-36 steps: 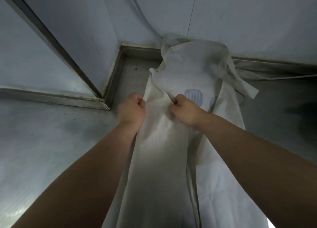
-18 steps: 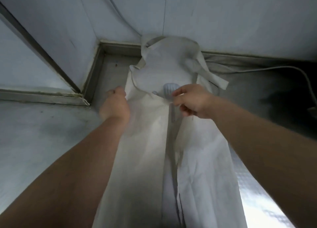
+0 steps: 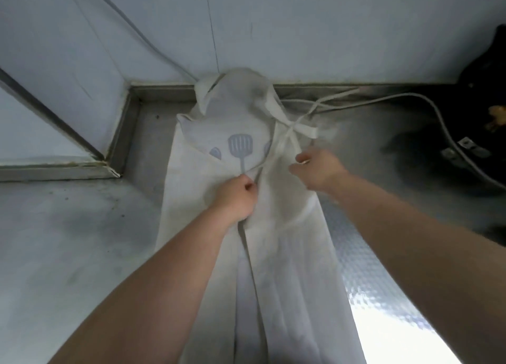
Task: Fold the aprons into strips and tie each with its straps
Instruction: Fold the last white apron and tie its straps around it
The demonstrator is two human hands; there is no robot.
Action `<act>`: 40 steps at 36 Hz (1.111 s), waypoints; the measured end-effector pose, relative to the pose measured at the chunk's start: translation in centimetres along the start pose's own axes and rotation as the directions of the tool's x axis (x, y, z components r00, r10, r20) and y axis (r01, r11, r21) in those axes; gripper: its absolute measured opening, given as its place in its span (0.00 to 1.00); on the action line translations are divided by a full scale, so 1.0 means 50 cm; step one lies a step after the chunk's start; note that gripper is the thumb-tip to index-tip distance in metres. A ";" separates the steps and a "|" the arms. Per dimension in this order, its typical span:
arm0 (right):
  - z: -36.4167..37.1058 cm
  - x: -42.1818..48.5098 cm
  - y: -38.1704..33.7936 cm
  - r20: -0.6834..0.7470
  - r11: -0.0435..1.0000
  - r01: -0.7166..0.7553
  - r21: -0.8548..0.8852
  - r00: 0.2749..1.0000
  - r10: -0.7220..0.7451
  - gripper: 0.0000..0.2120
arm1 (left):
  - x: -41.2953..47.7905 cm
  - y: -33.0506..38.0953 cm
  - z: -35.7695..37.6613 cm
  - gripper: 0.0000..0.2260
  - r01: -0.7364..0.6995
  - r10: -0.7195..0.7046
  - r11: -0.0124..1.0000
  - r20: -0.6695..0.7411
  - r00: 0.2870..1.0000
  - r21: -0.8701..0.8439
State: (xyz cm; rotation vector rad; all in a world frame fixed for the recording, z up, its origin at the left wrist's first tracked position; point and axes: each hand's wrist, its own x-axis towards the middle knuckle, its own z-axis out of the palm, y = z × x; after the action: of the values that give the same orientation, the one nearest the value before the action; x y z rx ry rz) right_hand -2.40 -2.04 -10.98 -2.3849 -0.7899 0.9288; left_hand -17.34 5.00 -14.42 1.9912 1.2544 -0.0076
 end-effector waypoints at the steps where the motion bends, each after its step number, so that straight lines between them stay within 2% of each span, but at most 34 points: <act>1: 0.014 -0.007 0.013 0.058 1.000 -0.001 0.022 0.998 0.000 0.22 | 0.002 0.005 0.009 0.11 0.054 -0.053 0.994 0.019 0.998 -0.097; 2: 0.024 -0.014 0.026 0.104 0.999 0.008 0.032 0.994 -0.011 0.22 | 0.003 0.014 0.015 0.11 0.108 -0.097 0.960 0.056 0.994 -0.257; 3: 0.033 -0.022 0.042 0.141 0.999 0.015 0.039 0.990 -0.020 0.23 | 0.001 0.023 0.019 0.10 0.178 -0.129 0.877 0.137 0.982 -0.446; 4: 0.041 -0.028 0.047 0.170 0.999 0.032 0.032 0.985 -0.037 0.25 | 0.001 0.028 0.013 0.10 0.271 -0.150 0.743 0.242 0.959 -0.612; 5: 0.046 -0.033 0.056 0.182 0.998 0.047 0.031 0.982 -0.052 0.28 | -0.002 0.033 0.009 0.10 0.364 -0.144 0.610 0.354 0.924 -0.703; 6: 0.048 -0.036 0.064 0.182 0.998 0.054 0.041 0.981 -0.061 0.29 | -0.004 0.037 0.007 0.10 0.437 -0.122 0.520 0.443 0.888 -0.734; 7: 0.048 -0.037 0.071 0.184 0.997 0.054 0.061 0.981 -0.064 0.30 | -0.004 0.040 0.008 0.10 0.480 -0.107 0.496 0.498 0.861 -0.724; 9: 0.048 -0.035 0.081 0.199 0.993 0.038 0.113 0.978 -0.060 0.31 | -0.006 0.041 0.015 0.10 0.498 -0.116 0.570 0.537 0.836 -0.653; 12: 0.047 -0.032 0.088 0.219 0.985 0.000 0.173 0.975 -0.039 0.30 | -0.003 0.039 0.029 0.10 0.462 -0.147 0.666 0.504 0.851 -0.585; 14: 0.045 -0.027 0.091 0.235 0.979 -0.019 0.202 0.971 -0.030 0.30 | -0.003 0.045 0.029 0.09 0.440 -0.082 0.629 0.508 0.857 -0.640; 17: 0.047 -0.021 0.088 0.264 0.978 -0.031 0.204 0.964 -0.025 0.30 | -0.005 0.055 0.021 0.10 0.415 0.105 0.468 0.515 0.850 -0.780; 21: 0.051 -0.015 0.079 0.282 0.980 -0.040 0.196 0.959 -0.017 0.32 | -0.003 0.055 0.007 0.11 0.396 0.121 0.379 0.469 0.875 -0.837; 23: 0.053 -0.016 0.079 0.295 0.979 -0.046 0.200 0.955 -0.016 0.34 | -0.005 0.052 0.000 0.10 0.430 0.102 0.401 0.506 0.856 -0.809; 26: 0.051 -0.018 0.084 0.307 0.970 -0.067 0.233 0.952 -0.008 0.35 | -0.006 0.047 -0.001 0.10 0.424 0.055 0.536 0.531 0.845 -0.730; 29: 0.049 -0.015 0.090 0.301 0.962 -0.080 0.260 0.954 -0.002 0.33 | -0.004 0.043 -0.005 0.04 0.374 -0.081 0.690 0.447 0.891 -0.619; 31: 0.048 -0.013 0.091 0.284 0.968 -0.068 0.241 0.959 -0.004 0.32 | -0.002 0.043 -0.024 0.04 0.307 -0.131 0.786 0.341 0.931 -0.536; 32: 0.049 -0.012 0.088 0.276 0.971 -0.063 0.229 0.961 -0.003 0.33 | 0.002 0.037 -0.038 0.06 0.260 -0.148 0.832 0.256 0.955 -0.491; 34: 0.050 -0.013 0.083 0.266 0.980 -0.059 0.189 0.964 0.006 0.36 | 0.016 0.018 -0.073 0.12 0.138 -0.155 0.905 -0.010 0.988 -0.401; 35: 0.052 -0.013 0.079 0.268 0.985 -0.056 0.161 0.963 0.011 0.37 | 0.025 0.004 -0.097 0.14 0.088 -0.155 0.939 -0.181 0.971 -0.332; 37: 0.051 -0.017 0.074 0.270 0.995 -0.039 0.091 0.963 0.013 0.36 | 0.033 -0.019 -0.138 0.17 0.120 -0.156 0.987 -0.454 0.877 -0.107; 40: 0.054 -0.025 0.065 0.260 1.000 -0.009 -0.009 0.966 0.011 0.33 | 0.023 -0.036 -0.160 0.23 0.257 -0.125 0.958 -0.614 0.779 0.130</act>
State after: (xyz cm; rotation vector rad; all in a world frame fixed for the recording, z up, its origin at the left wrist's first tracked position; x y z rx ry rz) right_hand -3.98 -4.69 -14.15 -2.3030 -0.8780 1.2632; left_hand -21.14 11.12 -10.28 2.1095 1.9316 0.4499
